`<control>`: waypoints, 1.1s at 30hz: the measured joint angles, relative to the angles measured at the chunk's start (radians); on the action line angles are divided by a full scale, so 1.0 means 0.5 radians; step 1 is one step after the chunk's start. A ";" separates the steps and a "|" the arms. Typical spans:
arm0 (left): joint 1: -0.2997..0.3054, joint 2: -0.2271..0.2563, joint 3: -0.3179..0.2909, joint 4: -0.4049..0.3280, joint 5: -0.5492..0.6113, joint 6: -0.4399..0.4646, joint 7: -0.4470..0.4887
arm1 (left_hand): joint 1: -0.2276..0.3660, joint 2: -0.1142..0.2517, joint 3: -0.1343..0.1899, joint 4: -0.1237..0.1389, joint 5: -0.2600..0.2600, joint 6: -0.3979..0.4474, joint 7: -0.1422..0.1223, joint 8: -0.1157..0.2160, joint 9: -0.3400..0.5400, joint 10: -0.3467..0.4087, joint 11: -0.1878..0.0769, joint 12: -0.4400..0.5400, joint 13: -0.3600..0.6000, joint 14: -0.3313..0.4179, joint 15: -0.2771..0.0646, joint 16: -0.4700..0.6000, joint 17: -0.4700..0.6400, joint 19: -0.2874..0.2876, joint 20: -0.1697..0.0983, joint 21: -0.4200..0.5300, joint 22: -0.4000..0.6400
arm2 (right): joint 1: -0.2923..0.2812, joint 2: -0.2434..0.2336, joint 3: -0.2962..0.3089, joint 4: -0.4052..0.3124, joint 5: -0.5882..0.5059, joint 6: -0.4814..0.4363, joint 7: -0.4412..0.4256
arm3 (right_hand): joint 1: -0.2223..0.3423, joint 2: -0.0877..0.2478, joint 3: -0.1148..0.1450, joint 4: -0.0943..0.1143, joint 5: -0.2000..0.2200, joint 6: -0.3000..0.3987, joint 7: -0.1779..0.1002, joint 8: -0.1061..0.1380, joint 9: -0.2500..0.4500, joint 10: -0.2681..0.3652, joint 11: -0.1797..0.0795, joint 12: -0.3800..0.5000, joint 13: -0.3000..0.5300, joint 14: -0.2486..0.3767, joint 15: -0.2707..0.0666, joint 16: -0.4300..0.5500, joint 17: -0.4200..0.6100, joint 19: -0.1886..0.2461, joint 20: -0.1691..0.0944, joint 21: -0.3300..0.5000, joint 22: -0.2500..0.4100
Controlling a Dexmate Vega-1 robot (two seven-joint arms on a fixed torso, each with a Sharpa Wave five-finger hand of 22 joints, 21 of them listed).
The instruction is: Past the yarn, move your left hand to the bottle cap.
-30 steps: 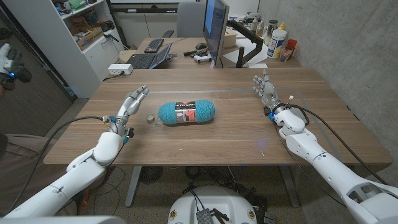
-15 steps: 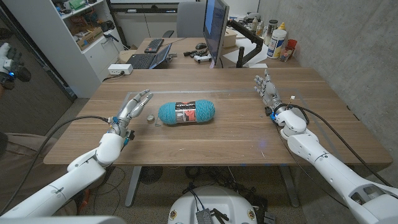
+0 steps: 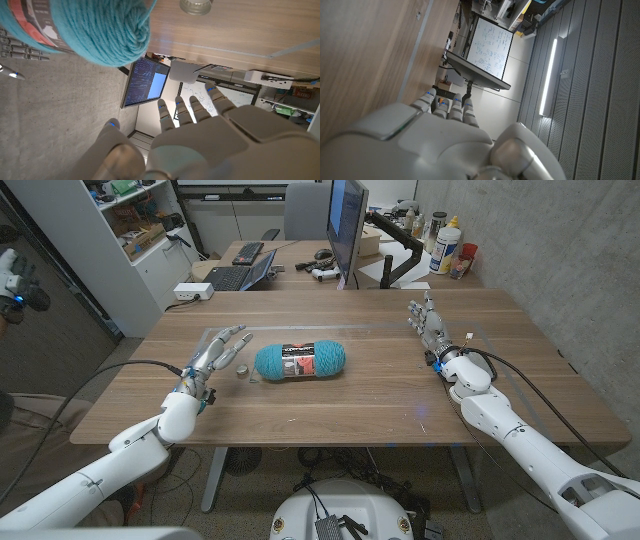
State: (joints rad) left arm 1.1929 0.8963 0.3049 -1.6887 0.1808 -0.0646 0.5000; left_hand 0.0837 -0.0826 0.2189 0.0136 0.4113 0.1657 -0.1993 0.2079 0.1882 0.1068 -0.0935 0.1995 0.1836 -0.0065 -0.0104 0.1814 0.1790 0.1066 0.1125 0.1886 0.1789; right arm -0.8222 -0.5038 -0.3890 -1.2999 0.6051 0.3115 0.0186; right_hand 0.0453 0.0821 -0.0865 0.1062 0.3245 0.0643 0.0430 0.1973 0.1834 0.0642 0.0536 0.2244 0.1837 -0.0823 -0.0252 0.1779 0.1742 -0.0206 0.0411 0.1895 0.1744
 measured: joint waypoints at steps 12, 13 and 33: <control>-0.016 0.041 0.056 -0.009 0.127 0.054 0.043 | 0.000 0.000 0.009 -0.008 0.014 0.055 0.005 0.016 0.000 0.007 -0.006 0.000 0.000 -0.009 -0.009 0.000 0.000 -0.005 -0.005 0.008 0.000 | 0.001 -0.002 -0.001 -0.002 -0.002 -0.005 -0.007 | 0.000 0.000 0.000 0.000 0.000 0.000 0.000 0.000 0.000 0.000 0.000 0.000 0.000 0.000 0.000 0.000 0.000 0.000 0.000 0.000 0.000; -0.016 0.045 0.061 -0.010 0.127 0.054 0.043 | 0.000 0.000 0.009 -0.008 0.014 0.055 0.005 0.016 0.000 0.007 -0.006 0.000 0.000 -0.009 -0.009 0.000 0.000 -0.009 -0.009 0.008 0.000 | 0.001 -0.002 -0.001 -0.002 -0.002 -0.006 -0.007 | 0.000 0.000 0.000 0.000 0.000 0.000 0.000 0.000 0.000 0.000 0.000 0.000 0.000 0.000 0.000 0.000 0.000 0.000 0.000 0.000 0.000; 0.001 0.122 0.132 -0.027 0.286 0.112 0.082 | 0.027 0.010 0.002 -0.031 0.023 0.214 0.043 0.066 0.000 0.018 -0.017 0.000 0.000 -0.029 -0.029 0.008 0.000 -0.011 -0.011 0.008 0.000 | 0.010 0.009 -0.013 0.009 -0.007 -0.024 -0.017 | 0.000 0.000 0.000 0.000 0.000 0.000 0.000 0.000 0.000 -0.008 0.007 -0.016 0.000 0.000 0.001 0.000 0.000 0.000 0.000 0.000 0.000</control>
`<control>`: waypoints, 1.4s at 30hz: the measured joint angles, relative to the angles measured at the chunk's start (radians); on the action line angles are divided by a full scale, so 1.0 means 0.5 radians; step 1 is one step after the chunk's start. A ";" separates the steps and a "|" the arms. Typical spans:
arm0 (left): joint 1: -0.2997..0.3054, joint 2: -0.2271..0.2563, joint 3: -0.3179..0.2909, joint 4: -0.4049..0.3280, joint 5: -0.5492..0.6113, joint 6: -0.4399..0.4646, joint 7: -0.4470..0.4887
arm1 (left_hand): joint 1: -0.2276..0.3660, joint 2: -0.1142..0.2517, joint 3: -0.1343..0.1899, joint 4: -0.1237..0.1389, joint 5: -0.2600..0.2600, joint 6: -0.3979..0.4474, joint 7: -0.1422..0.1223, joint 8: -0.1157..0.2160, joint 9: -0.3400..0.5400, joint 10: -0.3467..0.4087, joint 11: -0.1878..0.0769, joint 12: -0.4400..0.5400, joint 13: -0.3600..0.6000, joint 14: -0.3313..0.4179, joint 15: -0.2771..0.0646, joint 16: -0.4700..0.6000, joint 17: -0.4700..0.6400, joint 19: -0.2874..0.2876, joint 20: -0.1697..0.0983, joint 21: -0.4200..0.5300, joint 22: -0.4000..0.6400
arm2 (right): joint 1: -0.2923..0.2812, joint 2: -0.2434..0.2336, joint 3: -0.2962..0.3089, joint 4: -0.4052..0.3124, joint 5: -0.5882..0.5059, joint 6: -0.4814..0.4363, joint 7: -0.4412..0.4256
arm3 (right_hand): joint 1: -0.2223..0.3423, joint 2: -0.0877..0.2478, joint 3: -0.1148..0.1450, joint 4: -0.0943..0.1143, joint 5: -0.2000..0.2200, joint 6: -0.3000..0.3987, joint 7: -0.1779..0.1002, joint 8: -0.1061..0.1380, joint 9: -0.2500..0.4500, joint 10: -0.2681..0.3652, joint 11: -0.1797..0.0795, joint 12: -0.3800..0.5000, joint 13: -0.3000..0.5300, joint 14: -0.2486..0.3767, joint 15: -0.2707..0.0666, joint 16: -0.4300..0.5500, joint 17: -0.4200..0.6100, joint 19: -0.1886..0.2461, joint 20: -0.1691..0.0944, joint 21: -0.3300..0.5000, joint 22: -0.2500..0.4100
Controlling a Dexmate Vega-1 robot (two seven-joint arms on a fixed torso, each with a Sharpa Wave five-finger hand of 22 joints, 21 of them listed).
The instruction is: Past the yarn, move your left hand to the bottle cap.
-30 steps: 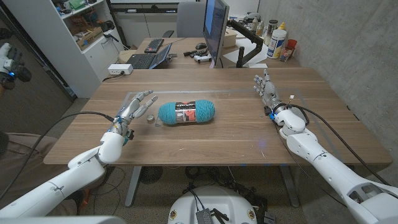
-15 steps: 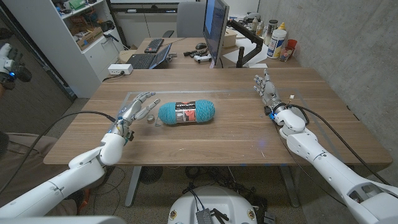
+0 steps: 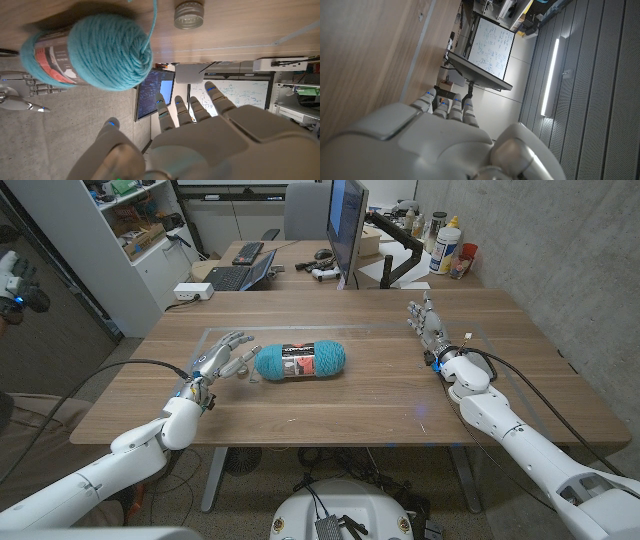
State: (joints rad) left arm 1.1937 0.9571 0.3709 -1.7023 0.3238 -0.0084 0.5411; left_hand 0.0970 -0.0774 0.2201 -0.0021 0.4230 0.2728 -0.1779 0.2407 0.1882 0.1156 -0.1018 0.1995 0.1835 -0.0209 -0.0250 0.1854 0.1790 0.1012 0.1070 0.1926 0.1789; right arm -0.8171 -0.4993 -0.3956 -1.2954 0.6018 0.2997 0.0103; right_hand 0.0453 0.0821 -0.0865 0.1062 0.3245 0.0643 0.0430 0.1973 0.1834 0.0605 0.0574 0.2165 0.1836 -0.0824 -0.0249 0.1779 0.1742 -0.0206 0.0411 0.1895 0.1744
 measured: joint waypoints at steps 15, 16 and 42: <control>0.077 0.075 -0.005 -0.011 -0.013 -0.014 -0.027 | 0.000 0.000 -0.002 -0.002 0.000 -0.067 -0.023 -0.041 0.000 0.000 0.000 0.000 0.000 0.008 -0.007 0.004 0.000 0.007 -0.007 0.008 0.000 | 0.018 0.010 -0.021 0.003 -0.010 -0.031 -0.004 | 0.000 0.000 0.000 0.000 0.000 0.000 0.000 0.000 0.000 0.000 0.000 0.000 0.000 -0.011 0.011 0.000 0.000 0.000 0.000 0.000 0.000; 0.077 0.075 -0.005 -0.011 -0.015 -0.014 -0.027 | 0.000 0.000 -0.002 -0.002 0.000 -0.067 -0.023 -0.042 0.000 0.000 0.000 0.000 0.000 0.008 -0.007 0.008 0.000 0.007 -0.007 0.008 0.000 | 0.018 0.010 -0.021 0.003 -0.010 -0.031 -0.004 | 0.000 0.000 0.000 0.000 0.000 0.000 0.000 0.000 0.000 0.000 0.000 0.000 0.000 -0.011 0.011 0.000 0.000 0.000 0.000 0.000 0.000; 0.171 0.126 -0.052 -0.074 -0.038 0.064 -0.031 | 0.000 0.000 -0.008 -0.008 0.000 -0.067 -0.023 -0.056 0.000 0.000 0.001 0.000 0.010 0.029 -0.008 0.008 0.000 0.018 -0.018 0.008 0.000 | 0.033 0.015 -0.034 0.042 -0.012 -0.033 0.028 | 0.001 0.000 0.008 -0.008 0.000 0.000 0.000 -0.013 0.000 0.000 0.000 0.000 0.000 -0.010 0.010 0.000 0.000 0.000 0.000 0.000 0.000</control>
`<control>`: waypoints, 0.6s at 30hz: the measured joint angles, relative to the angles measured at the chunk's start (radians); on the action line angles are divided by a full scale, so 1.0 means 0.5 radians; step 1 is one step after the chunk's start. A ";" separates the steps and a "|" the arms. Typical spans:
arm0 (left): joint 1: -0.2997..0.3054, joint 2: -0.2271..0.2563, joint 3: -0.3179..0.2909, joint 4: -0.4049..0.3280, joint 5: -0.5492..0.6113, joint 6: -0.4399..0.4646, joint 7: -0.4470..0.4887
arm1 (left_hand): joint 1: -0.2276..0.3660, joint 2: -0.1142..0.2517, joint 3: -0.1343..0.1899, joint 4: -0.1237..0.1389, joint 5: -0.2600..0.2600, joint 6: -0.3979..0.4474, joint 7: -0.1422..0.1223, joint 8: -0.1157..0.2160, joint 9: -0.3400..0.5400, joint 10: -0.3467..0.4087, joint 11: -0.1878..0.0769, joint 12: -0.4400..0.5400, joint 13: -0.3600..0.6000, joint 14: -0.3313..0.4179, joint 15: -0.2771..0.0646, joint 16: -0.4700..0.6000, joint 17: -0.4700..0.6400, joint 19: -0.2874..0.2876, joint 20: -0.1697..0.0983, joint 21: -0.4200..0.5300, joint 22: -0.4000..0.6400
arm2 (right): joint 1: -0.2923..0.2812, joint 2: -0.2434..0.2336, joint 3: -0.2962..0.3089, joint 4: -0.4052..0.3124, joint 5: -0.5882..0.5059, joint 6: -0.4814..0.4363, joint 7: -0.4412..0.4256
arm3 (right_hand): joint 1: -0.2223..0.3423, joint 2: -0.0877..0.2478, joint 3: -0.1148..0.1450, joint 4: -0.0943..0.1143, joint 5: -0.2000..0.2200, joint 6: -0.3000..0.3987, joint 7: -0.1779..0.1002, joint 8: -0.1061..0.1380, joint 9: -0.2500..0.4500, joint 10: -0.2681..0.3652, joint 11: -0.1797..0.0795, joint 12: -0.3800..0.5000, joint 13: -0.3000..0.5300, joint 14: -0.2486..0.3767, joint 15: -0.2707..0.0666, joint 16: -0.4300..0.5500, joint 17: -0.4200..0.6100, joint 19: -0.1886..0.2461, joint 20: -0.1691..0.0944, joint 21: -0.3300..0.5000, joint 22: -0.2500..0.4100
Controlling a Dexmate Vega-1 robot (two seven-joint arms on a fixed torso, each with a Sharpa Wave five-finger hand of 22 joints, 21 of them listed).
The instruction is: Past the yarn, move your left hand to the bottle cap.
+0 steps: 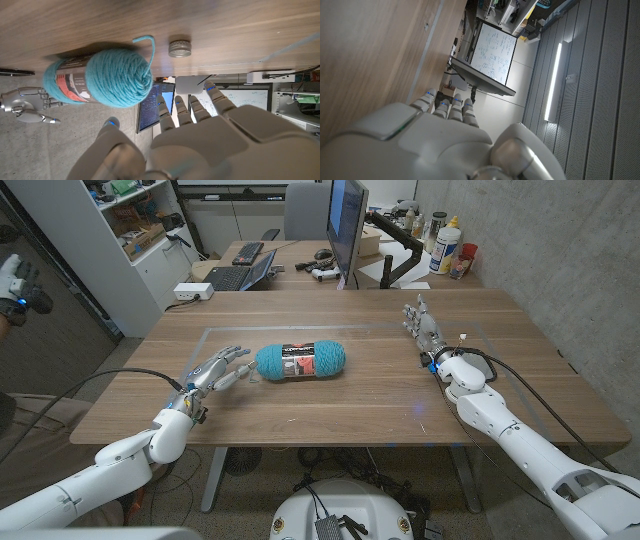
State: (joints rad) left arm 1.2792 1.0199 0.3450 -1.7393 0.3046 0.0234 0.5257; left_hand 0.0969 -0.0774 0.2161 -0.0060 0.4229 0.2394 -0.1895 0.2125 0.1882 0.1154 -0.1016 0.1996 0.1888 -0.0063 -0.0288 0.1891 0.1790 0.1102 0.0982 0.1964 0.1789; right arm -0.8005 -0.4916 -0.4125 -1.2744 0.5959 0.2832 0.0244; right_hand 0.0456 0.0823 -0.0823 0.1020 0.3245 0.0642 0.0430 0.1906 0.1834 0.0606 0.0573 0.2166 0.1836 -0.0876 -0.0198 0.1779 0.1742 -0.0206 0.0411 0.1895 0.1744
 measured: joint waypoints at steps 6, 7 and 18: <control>-0.003 0.003 -0.002 0.001 -0.003 0.027 -0.011 | 0.000 0.000 0.000 0.000 0.014 0.000 0.000 0.000 0.000 0.000 0.000 0.000 0.000 0.000 0.000 0.000 0.000 0.000 0.000 0.000 0.000 | 0.000 -0.004 0.003 0.011 0.000 0.006 0.003 | 0.008 0.008 0.000 0.000 0.000 0.000 0.000 0.000 0.000 0.000 0.000 0.000 0.000 0.000 0.000 0.000 0.000 0.000 0.000 0.000 0.000; -0.005 0.003 -0.002 0.002 -0.003 0.027 -0.011 | 0.000 0.000 -0.004 -0.004 0.014 0.000 0.000 0.000 0.000 0.000 0.000 0.000 0.000 0.000 0.000 0.000 0.000 0.000 0.000 0.000 0.000 | 0.000 -0.004 0.003 0.011 0.000 0.007 0.004 | 0.016 0.016 0.000 0.000 0.000 0.000 0.000 0.000 0.000 0.000 0.000 0.000 0.000 0.000 0.000 0.000 0.000 0.000 0.000 0.000 0.000; -0.053 0.004 0.033 0.044 -0.007 0.064 -0.057 | 0.000 0.000 -0.005 -0.005 0.014 0.000 0.000 0.000 0.000 0.000 0.000 0.000 0.000 0.000 0.000 0.000 0.000 0.000 0.000 0.000 0.000 | 0.003 -0.007 0.008 0.023 0.001 0.008 0.004 | 0.018 0.018 0.000 0.000 0.000 0.000 0.000 0.000 0.000 0.000 0.000 0.000 0.000 0.000 0.000 0.000 0.000 0.000 0.000 0.000 0.000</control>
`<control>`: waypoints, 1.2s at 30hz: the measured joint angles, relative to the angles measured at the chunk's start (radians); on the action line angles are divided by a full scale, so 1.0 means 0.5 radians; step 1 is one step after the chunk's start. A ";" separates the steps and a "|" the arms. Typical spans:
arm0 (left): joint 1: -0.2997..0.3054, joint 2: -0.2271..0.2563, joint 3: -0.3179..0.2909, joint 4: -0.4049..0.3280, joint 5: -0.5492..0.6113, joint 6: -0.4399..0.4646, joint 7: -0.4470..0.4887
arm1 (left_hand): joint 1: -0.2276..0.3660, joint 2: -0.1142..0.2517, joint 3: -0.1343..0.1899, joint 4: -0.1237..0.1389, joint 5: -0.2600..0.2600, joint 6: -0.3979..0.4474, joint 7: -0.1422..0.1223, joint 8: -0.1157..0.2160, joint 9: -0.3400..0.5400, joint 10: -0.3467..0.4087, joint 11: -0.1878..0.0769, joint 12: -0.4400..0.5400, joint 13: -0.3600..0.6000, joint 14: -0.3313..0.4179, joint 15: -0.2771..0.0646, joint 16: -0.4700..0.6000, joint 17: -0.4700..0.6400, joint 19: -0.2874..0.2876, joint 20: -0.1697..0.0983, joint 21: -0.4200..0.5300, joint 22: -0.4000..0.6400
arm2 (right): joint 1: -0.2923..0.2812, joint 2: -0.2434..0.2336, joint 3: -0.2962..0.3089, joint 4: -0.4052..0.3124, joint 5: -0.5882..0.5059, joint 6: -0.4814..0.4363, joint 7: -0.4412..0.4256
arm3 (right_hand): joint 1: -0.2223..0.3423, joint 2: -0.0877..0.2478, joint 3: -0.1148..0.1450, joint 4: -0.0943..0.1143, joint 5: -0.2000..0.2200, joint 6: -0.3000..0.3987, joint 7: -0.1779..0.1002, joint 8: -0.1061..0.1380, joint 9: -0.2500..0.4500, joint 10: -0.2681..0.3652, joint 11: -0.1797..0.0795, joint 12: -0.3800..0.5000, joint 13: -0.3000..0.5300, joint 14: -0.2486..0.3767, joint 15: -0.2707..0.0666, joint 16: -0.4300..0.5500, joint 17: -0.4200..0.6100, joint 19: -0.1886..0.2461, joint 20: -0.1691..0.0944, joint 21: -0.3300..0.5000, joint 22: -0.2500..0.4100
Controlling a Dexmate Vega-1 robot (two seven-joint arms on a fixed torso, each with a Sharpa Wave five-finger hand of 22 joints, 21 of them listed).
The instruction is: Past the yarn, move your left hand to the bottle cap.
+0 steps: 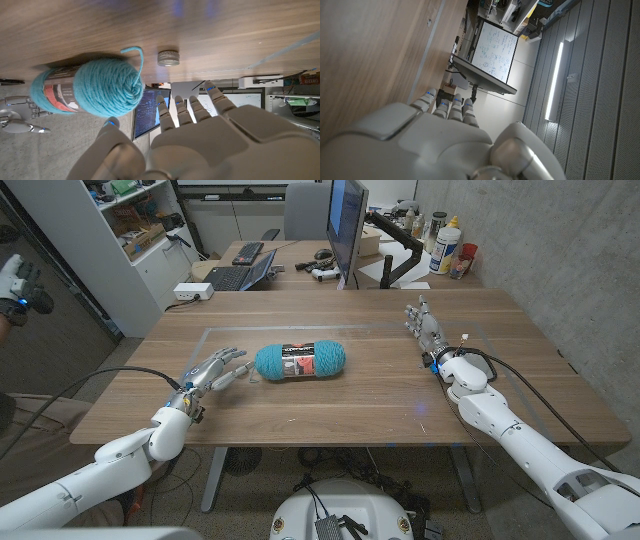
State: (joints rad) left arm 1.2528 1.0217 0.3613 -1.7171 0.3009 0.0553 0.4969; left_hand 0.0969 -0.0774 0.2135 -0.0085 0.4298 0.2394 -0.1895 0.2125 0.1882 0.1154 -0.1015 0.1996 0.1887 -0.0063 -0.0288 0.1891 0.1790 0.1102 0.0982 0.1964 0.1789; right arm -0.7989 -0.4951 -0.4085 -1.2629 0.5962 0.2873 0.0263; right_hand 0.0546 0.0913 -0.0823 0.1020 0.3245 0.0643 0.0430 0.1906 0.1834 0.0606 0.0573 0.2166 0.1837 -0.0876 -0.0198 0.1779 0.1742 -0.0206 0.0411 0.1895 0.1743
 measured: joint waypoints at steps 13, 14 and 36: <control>-0.063 -0.013 0.061 0.069 -0.002 -0.009 -0.032 | 0.000 0.000 0.000 0.000 0.000 0.000 0.000 0.000 0.000 0.008 -0.008 0.000 0.000 0.000 0.000 0.000 0.000 0.015 -0.015 0.008 0.000 | -0.002 0.000 0.002 -0.009 -0.003 -0.004 -0.028 | 0.000 0.000 0.000 0.000 0.000 0.000 0.000 0.000 0.000 0.000 0.000 0.000 0.000 0.000 0.000 0.000 0.000 0.000 0.000 0.000 0.000; -0.066 -0.014 0.064 0.071 -0.002 -0.009 -0.034 | 0.000 0.000 0.000 0.000 0.000 0.000 0.000 0.000 0.000 0.008 -0.008 0.000 0.000 0.000 0.000 0.000 0.000 0.015 -0.015 0.008 0.000 | -0.002 0.001 0.002 -0.009 -0.004 -0.005 -0.030 | 0.000 0.000 0.000 0.000 0.000 0.000 0.000 0.000 0.000 0.000 0.000 0.000 0.000 0.000 0.000 0.000 0.000 0.000 0.000 0.000 0.000; -0.113 0.012 0.156 0.083 0.038 0.000 -0.088 | 0.000 0.000 -0.008 -0.008 0.000 0.015 0.000 0.000 0.000 0.008 -0.008 0.000 0.000 0.000 0.000 0.000 0.000 0.015 -0.014 0.008 0.000 | 0.030 0.019 -0.006 0.034 -0.012 -0.007 -0.017 | 0.000 0.000 0.000 0.000 0.000 0.000 0.000 0.000 0.000 0.000 0.000 0.000 0.000 0.000 0.000 0.000 0.000 0.000 0.000 0.000 0.000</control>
State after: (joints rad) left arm 1.1964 1.0277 0.4393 -1.6757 0.3200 0.0554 0.4527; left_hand 0.0969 -0.0774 0.2094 -0.0125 0.4297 0.2468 -0.1894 0.2125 0.1882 0.1193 -0.1054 0.1996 0.1885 -0.0064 -0.0288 0.1891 0.1790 0.1175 0.0910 0.2003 0.1788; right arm -0.7840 -0.4855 -0.4115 -1.2457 0.5902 0.2836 0.0178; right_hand 0.0546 0.0912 -0.0823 0.1020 0.3245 0.0642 0.0429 0.1906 0.1834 0.0606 0.0572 0.2166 0.1837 -0.0875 -0.0198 0.1779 0.1742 -0.0206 0.0411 0.1895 0.1743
